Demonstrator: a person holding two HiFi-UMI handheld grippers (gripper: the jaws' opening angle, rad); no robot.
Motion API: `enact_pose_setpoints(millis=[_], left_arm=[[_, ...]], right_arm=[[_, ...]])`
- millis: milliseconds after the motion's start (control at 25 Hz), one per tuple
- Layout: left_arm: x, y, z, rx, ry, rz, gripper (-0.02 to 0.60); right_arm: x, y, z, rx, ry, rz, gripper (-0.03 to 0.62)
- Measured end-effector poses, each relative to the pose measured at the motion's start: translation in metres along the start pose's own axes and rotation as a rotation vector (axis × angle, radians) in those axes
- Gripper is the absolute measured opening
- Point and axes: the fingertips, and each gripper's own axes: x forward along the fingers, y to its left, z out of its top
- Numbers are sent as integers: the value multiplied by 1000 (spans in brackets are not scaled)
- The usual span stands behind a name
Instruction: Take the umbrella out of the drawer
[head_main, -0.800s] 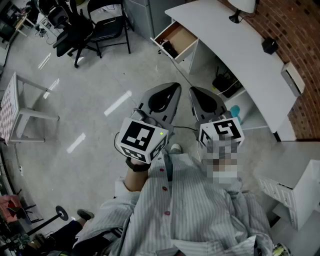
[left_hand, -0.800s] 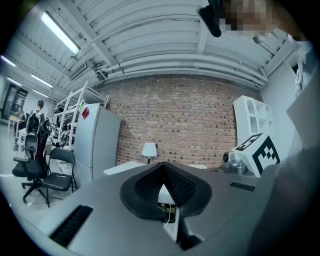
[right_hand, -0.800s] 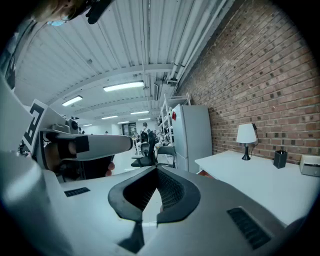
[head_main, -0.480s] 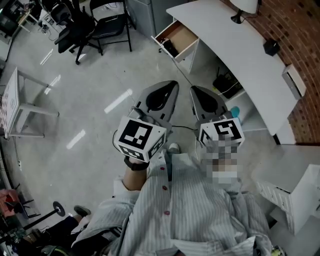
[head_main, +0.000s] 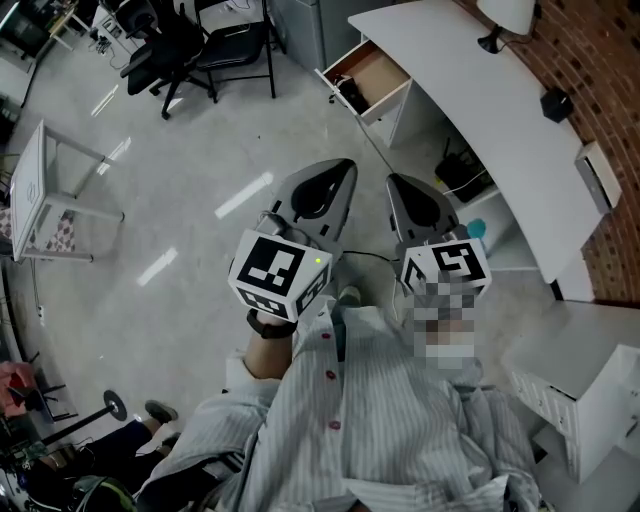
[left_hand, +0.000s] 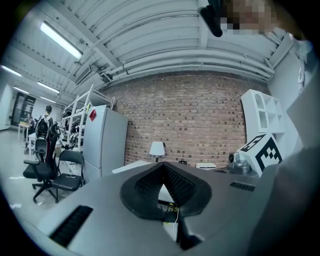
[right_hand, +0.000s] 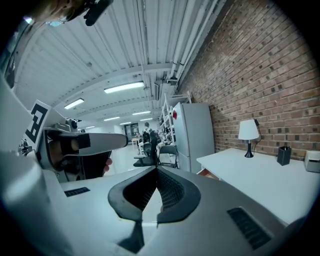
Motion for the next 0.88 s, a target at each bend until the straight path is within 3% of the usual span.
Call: enact_pose_setpoints(millis=[360,880], left_arm=[[34,41,1,9,-4,-20,9],[116,154,-7,-25,44,-66,9]], right_arm=[[43,-23,5,6,6,-26,35],[161,-79,7,64,74,-111,35]])
